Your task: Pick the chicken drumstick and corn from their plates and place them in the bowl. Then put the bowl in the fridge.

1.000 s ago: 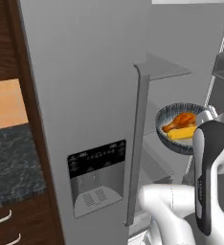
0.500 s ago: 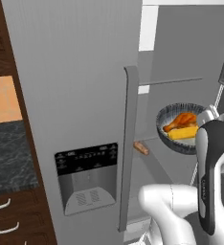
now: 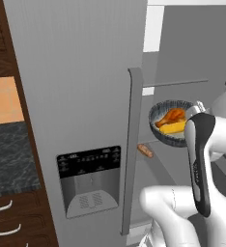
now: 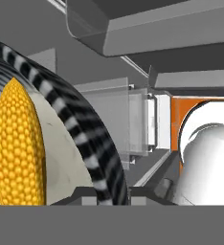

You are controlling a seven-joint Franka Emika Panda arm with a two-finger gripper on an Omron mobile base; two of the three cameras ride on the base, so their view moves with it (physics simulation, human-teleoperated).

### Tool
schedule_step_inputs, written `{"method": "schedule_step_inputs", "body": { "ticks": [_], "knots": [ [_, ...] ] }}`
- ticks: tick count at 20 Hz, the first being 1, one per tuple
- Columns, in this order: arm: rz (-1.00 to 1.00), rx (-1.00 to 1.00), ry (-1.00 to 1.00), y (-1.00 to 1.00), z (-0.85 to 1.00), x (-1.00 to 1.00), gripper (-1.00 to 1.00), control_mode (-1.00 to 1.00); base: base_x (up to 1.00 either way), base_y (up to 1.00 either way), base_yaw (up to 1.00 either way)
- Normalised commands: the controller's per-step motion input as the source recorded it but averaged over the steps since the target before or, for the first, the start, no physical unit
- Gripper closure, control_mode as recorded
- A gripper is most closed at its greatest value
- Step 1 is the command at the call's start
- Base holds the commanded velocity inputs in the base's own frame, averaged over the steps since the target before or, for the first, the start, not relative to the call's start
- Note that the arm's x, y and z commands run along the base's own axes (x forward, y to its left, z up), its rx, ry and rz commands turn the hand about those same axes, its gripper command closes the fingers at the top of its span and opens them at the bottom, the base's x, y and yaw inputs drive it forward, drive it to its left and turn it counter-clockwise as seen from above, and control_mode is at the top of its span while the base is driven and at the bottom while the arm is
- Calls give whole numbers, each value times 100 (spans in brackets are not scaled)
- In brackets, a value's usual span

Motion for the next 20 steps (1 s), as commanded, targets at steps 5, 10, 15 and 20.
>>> {"method": "schedule_step_inputs", "body": {
  "ticks": [5,10,15,20],
  "knots": [
    [5,1,-5,0,-55,96,100,-100,0,0,0],
    [3,0,-1,-13,-48,78,100,-100,0,0,0],
    [1,0,0,-17,-43,74,100,-100,0,0,0],
    [0,0,0,-21,-25,70,100,-100,0,0,0]
  ]
}}
